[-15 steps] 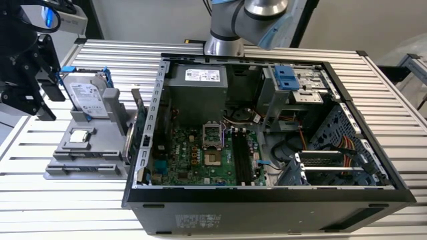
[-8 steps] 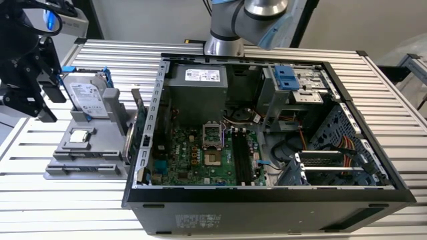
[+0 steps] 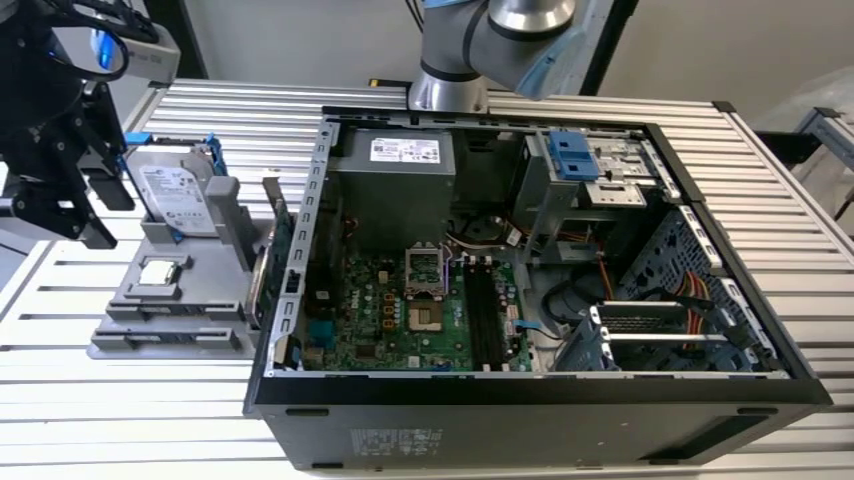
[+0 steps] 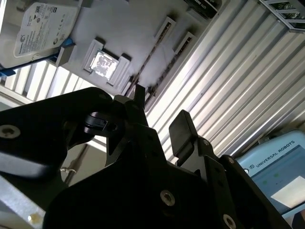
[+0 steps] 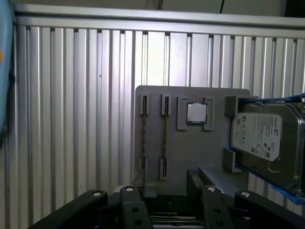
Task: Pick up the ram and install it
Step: 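Pick up the ram and move it above insertion slot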
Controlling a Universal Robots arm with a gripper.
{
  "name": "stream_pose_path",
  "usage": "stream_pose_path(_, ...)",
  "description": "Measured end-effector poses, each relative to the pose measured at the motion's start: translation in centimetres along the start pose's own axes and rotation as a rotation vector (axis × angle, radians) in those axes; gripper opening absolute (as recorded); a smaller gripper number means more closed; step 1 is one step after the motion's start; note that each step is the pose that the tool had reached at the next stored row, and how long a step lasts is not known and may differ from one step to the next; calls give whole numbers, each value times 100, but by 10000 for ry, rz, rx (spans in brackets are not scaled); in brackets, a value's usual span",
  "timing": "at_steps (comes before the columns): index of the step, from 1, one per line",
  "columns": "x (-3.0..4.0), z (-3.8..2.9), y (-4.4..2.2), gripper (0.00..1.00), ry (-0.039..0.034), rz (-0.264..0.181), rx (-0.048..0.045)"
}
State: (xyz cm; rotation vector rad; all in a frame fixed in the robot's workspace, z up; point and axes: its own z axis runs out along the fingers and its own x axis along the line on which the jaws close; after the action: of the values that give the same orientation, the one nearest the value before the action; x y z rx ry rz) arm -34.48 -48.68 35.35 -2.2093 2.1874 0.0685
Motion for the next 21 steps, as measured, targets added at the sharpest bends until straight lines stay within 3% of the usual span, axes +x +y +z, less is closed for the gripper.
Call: stream_pose_path(21, 48, 119, 0, 100, 3, 1, 0)
